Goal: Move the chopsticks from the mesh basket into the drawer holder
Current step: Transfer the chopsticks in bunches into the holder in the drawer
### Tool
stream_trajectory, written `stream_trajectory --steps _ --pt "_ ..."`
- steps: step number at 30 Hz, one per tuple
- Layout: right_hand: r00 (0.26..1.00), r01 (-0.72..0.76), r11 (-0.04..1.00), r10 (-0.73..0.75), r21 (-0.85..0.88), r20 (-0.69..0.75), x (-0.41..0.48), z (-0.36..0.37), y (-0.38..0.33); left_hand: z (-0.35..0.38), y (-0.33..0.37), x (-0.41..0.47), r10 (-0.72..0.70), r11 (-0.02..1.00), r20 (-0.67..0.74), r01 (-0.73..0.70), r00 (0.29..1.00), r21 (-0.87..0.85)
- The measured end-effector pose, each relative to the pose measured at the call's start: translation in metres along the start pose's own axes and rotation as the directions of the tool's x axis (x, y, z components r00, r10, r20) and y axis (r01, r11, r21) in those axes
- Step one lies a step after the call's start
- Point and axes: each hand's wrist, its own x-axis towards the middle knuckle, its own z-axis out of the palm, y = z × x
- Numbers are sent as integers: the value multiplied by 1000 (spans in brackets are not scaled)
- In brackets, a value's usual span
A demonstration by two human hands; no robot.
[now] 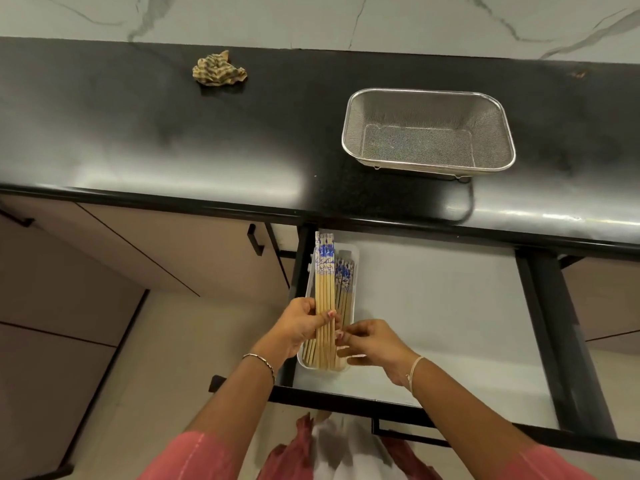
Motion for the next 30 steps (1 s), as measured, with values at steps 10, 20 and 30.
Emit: stream_trajectory --steps 10,20,30 --pt "965 79 991 -103 -107 -239 20 -8 30 20 2 45 -54 879 -198 140 979 455" --pt "965 116 980 -150 -163 -216 22 -11 32 40 -5 59 -82 714 -261 240 962 657" --pt "970 103 985 -131 -141 -203 24 -13 33 30 2 50 10 569 -239 191 971 800"
